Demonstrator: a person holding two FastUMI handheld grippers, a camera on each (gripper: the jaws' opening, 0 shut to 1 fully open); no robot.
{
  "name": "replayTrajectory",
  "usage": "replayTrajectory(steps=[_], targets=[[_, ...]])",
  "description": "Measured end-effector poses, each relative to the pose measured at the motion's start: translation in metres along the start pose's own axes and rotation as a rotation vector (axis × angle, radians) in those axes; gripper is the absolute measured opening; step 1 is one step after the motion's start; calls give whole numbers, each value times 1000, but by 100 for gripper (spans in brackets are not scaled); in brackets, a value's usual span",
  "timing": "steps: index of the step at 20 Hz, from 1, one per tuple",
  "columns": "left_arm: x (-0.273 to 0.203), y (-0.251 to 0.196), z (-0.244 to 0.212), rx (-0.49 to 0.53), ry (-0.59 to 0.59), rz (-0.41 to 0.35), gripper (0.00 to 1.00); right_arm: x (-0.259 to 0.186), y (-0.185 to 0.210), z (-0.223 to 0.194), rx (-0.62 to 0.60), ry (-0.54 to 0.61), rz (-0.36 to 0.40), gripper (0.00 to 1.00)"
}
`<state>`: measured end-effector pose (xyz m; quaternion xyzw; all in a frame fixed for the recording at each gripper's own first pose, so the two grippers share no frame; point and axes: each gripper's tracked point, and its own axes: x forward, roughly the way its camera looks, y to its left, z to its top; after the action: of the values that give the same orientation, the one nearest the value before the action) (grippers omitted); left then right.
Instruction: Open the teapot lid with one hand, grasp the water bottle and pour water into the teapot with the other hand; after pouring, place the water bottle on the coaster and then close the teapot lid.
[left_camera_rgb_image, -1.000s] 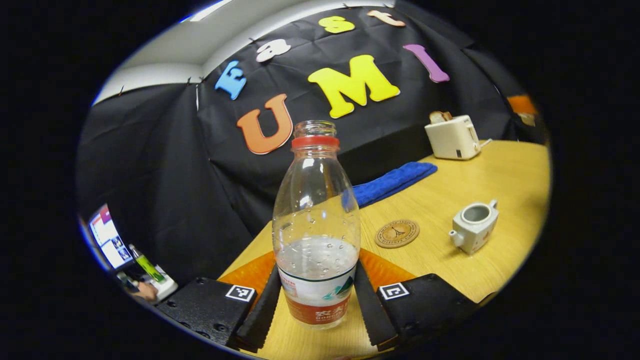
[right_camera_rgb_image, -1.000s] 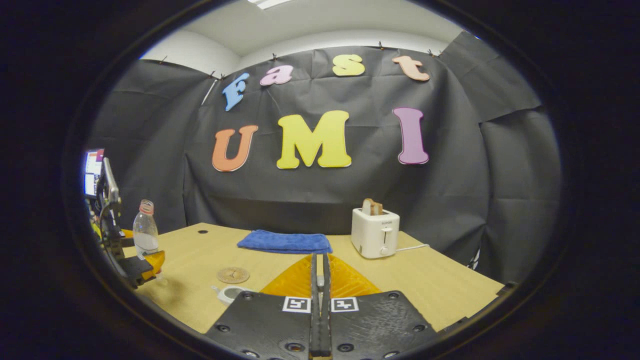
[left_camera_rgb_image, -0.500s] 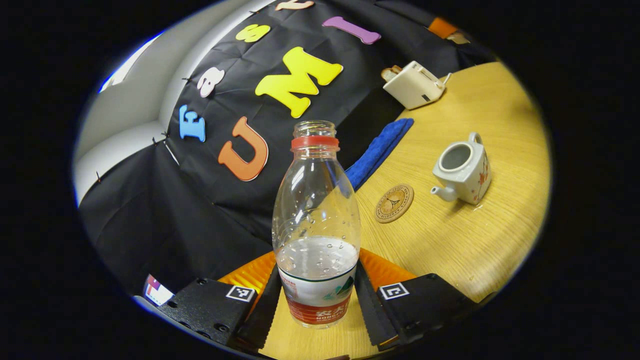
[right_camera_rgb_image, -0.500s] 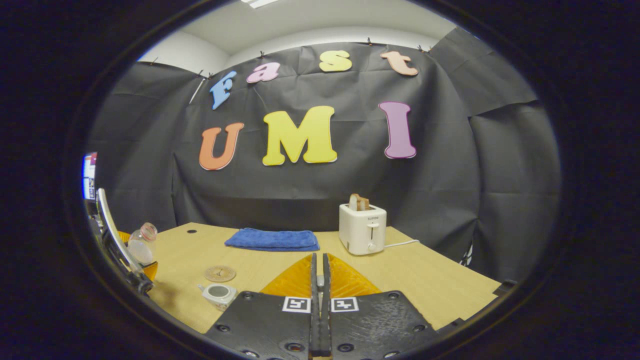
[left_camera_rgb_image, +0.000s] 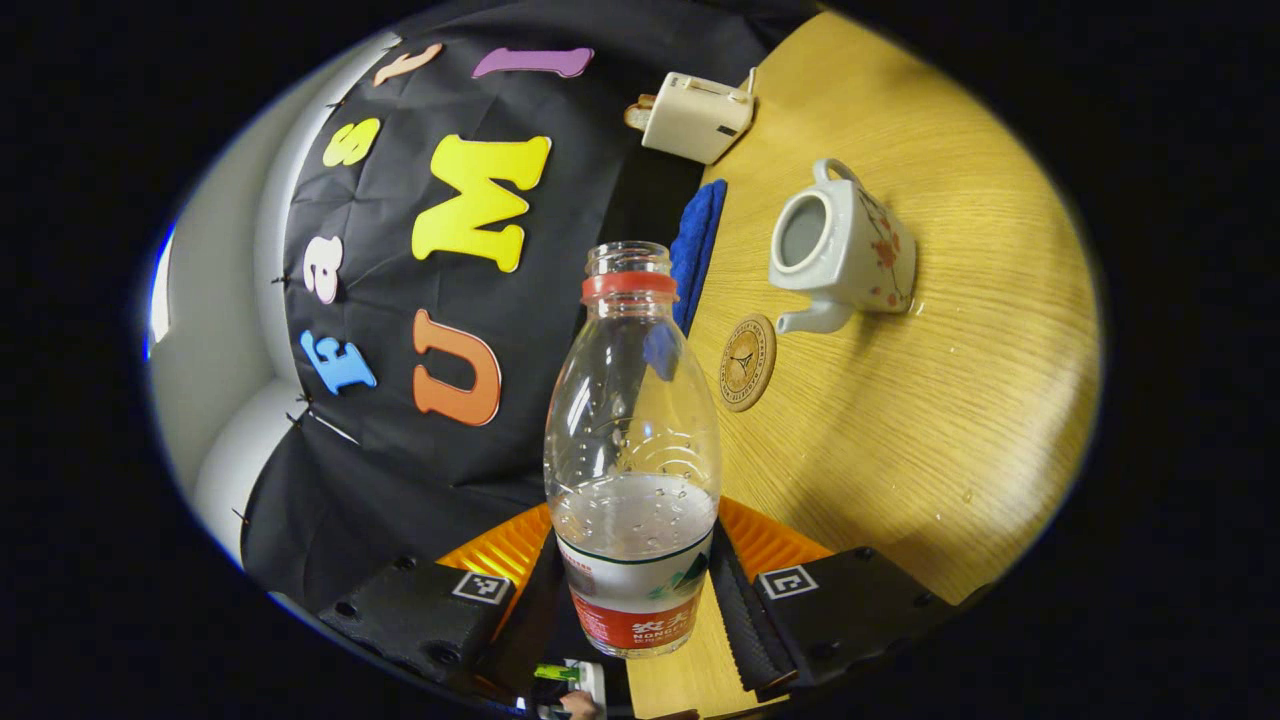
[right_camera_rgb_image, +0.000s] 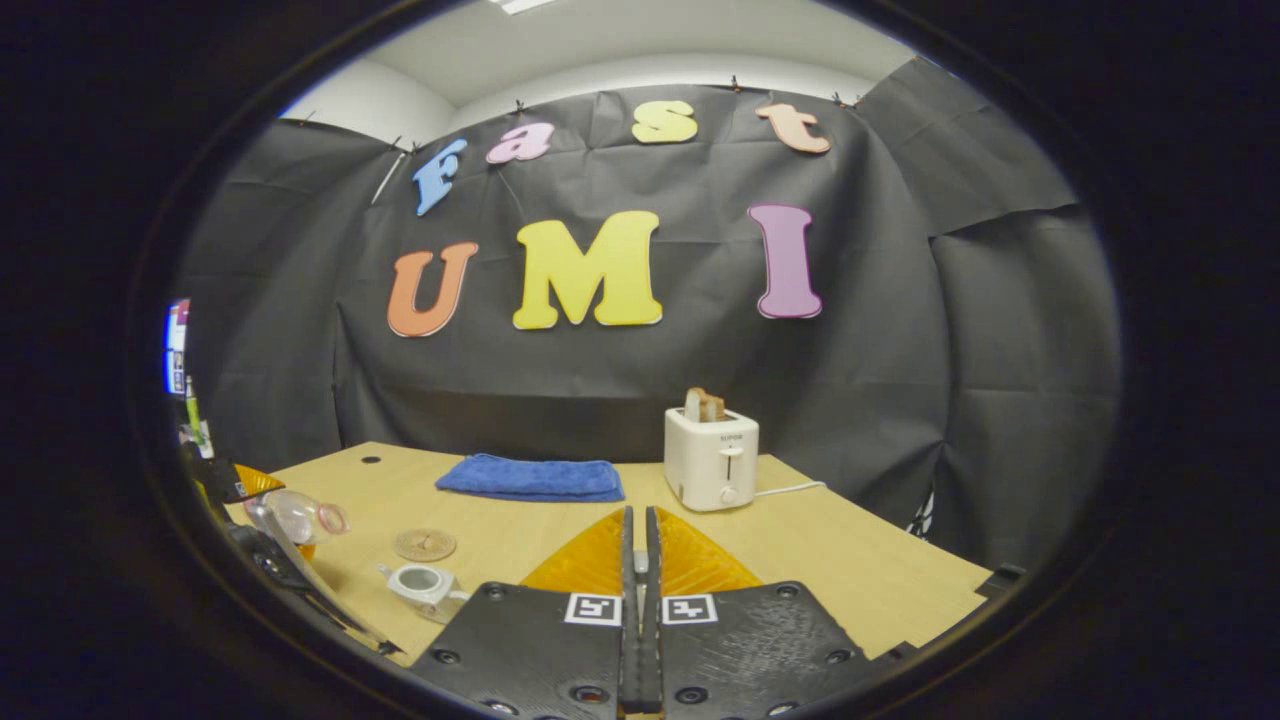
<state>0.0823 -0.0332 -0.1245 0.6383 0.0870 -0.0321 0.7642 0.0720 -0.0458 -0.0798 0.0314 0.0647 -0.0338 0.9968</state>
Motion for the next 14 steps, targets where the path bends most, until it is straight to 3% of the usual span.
replayTrajectory(steps=[14], targets=[[0, 2, 18, 395, -1, -20, 75, -5, -20, 13, -2, -32, -35, 0]])
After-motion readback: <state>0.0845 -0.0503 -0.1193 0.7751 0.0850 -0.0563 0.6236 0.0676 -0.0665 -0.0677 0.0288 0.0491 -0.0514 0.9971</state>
